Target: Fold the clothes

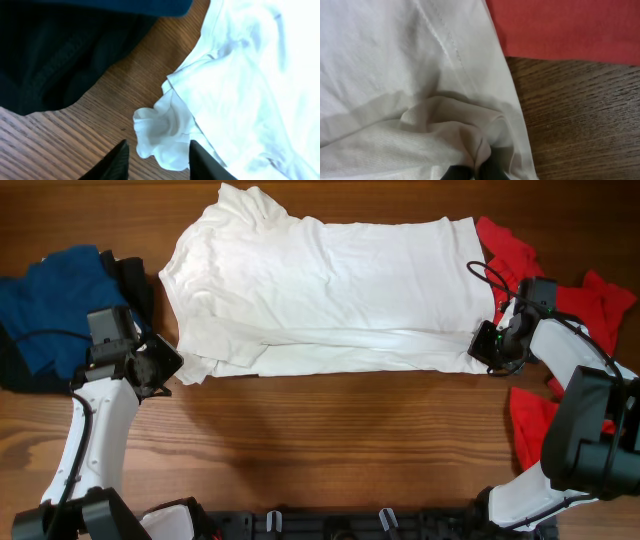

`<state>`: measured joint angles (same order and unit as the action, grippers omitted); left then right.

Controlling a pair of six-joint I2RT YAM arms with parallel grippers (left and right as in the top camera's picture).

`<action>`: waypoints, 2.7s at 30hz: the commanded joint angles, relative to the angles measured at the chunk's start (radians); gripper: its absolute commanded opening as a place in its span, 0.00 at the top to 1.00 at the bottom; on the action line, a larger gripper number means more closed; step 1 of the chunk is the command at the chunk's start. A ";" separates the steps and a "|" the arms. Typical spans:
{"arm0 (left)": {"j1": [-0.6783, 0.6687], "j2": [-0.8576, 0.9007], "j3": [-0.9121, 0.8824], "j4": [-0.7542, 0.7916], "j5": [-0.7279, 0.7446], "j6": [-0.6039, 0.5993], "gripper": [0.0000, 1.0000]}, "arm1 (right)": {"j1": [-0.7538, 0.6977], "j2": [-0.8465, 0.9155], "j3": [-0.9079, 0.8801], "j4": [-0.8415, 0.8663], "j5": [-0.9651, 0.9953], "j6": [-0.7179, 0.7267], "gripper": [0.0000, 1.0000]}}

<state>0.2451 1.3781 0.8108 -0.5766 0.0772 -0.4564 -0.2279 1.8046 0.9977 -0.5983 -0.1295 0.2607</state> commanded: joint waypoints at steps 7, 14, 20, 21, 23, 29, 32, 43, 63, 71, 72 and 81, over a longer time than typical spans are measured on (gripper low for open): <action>0.006 0.149 -0.028 0.045 0.013 0.008 0.60 | -0.034 0.088 -0.055 -0.016 0.174 0.009 0.96; 0.006 0.269 -0.028 0.112 0.011 0.009 0.63 | -0.034 0.088 -0.055 -0.019 0.169 0.008 0.96; 0.011 0.250 -0.027 0.114 -0.090 0.009 0.96 | -0.034 0.088 -0.055 -0.019 0.156 0.007 0.96; 0.013 0.242 -0.026 0.109 -0.138 0.008 0.96 | -0.034 0.088 -0.055 -0.019 0.156 0.007 0.96; 0.018 0.219 -0.026 0.098 -0.227 0.008 0.96 | -0.034 0.088 -0.055 -0.020 0.156 0.007 0.96; 0.022 0.172 -0.026 0.099 -0.296 0.008 0.92 | -0.034 0.088 -0.055 -0.019 0.156 0.008 0.96; 0.022 0.171 -0.026 0.077 -0.300 0.008 0.92 | -0.034 0.088 -0.055 -0.020 0.156 0.008 0.96; 0.022 0.171 -0.026 -0.127 -0.445 -0.102 0.94 | -0.034 0.088 -0.055 -0.090 0.220 0.057 0.96; 0.020 0.040 0.030 -0.124 -0.233 -0.096 0.50 | -0.034 -0.017 -0.014 -0.098 0.079 0.001 0.96; -0.103 0.010 0.025 -0.109 -0.005 -0.044 0.48 | -0.033 -0.017 -0.014 -0.083 0.046 0.000 0.95; -0.136 0.018 0.025 -0.109 -0.003 -0.044 0.47 | -0.033 -0.017 -0.014 -0.083 0.046 -0.003 0.95; -0.380 0.131 0.025 -0.084 -0.027 0.016 0.47 | -0.033 -0.017 -0.014 -0.083 0.046 -0.018 0.95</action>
<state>-0.0624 1.4551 0.8276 -0.6666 0.0544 -0.5026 -0.2543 1.7893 1.0046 -0.6842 -0.0860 0.2596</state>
